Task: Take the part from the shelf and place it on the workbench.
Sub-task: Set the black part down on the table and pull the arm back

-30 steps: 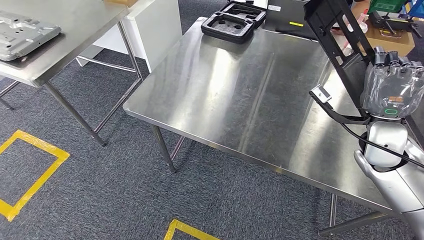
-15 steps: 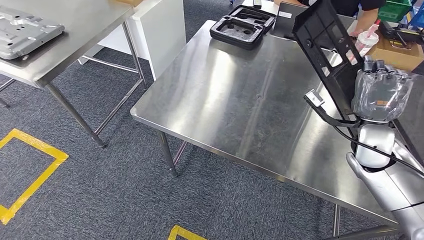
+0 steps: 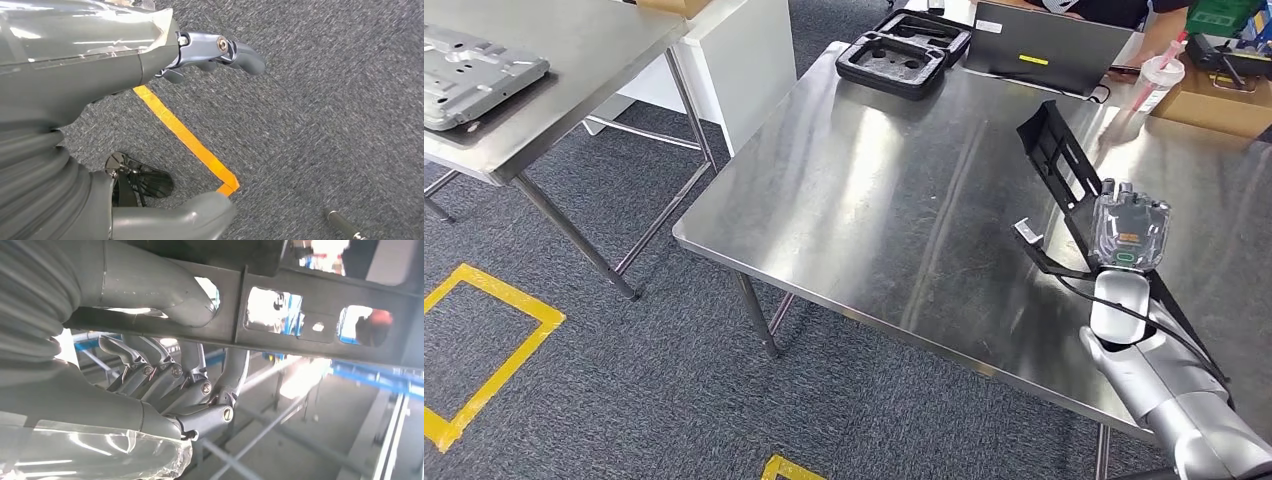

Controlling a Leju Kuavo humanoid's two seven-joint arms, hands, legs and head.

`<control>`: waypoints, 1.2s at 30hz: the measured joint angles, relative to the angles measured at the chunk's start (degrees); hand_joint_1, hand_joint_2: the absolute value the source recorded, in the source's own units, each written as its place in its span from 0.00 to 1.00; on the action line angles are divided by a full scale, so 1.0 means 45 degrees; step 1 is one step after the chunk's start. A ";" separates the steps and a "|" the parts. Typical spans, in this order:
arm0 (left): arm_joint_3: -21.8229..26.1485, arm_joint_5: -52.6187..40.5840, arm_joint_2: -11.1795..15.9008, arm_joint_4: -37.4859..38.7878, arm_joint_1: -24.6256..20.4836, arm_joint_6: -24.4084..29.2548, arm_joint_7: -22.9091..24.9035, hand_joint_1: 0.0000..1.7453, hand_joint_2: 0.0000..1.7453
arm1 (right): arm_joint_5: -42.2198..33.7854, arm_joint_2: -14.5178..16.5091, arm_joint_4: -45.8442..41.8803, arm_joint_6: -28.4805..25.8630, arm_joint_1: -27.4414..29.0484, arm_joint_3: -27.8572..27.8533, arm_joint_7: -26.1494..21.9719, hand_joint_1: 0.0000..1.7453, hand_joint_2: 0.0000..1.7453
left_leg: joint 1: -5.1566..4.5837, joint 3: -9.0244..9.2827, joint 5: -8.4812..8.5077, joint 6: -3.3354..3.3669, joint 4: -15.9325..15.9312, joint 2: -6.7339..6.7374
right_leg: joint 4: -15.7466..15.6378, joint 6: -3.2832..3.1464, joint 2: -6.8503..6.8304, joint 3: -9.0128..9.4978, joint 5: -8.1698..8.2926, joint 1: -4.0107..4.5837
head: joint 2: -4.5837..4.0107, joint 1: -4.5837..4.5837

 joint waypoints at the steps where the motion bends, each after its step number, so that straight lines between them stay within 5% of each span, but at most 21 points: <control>1: -0.0038 -0.0027 0.0022 -0.0001 0.0004 -0.0034 -0.0017 0.00 1.00 | 0.0000 0.0137 0.0269 0.0021 -0.0036 -0.0006 0.0005 1.00 1.00 | 0.0005 0.0005 0.0003 -0.0018 -0.0011 0.0000 | 0.0002 -0.0011 0.0000 -0.0001 -0.0007 0.0005 | 0.0000 0.0000; 6: -0.0188 -0.0208 0.0095 0.0004 0.0027 -0.0107 -0.0170 0.00 1.00 | 0.0000 0.0542 0.1018 0.0051 -0.0137 -0.0038 0.0078 1.00 1.00 | 0.0065 0.0012 -0.0010 -0.0356 -0.0032 -0.0001 | 0.0016 -0.0067 -0.0003 0.0000 -0.0043 0.0047 | 0.0000 0.0003; 16: -0.0380 -0.0239 0.0172 0.0004 0.0074 -0.0112 -0.0198 0.00 1.00 | 0.0000 0.0922 0.1639 0.0048 -0.0236 -0.0089 0.0098 1.00 1.00 | -0.0020 0.0007 -0.0021 -0.0405 -0.0027 -0.0005 | 0.0016 -0.0068 -0.0003 0.0006 -0.0045 0.0044 | 0.0000 0.0007; 20: -0.0401 -0.0236 0.0189 0.0009 0.0088 -0.0145 -0.0175 0.00 1.00 | 0.0000 0.0977 0.1742 0.0051 -0.0276 -0.0090 0.0124 0.00 0.00 | -0.0054 0.0005 -0.0021 -0.0399 -0.0025 -0.0004 | 0.0016 -0.0066 -0.0003 0.0012 -0.0045 0.0041 | 0.0000 0.0008; 24: -0.0401 -0.0221 0.0195 0.0021 0.0089 -0.0107 0.0089 0.00 0.00 | 0.0000 0.1029 0.1809 0.0091 -0.0352 -0.0077 0.0249 0.00 0.00 | -0.0066 0.0004 -0.0023 -0.0394 -0.0020 -0.0001 | 0.0015 -0.0065 -0.0003 0.0019 -0.0045 0.0039 | 0.0000 0.0007; 36: -0.0401 -0.0231 0.0195 0.0052 0.0090 -0.0132 0.0974 0.00 0.00 | 0.0000 0.1137 0.2053 -0.0006 -0.0551 0.0038 0.0334 0.00 0.00 | -0.0070 0.0012 -0.0033 -0.0381 0.0004 -0.0007 | 0.0013 -0.0064 -0.0003 0.0014 -0.0046 0.0019 | 0.0000 0.0008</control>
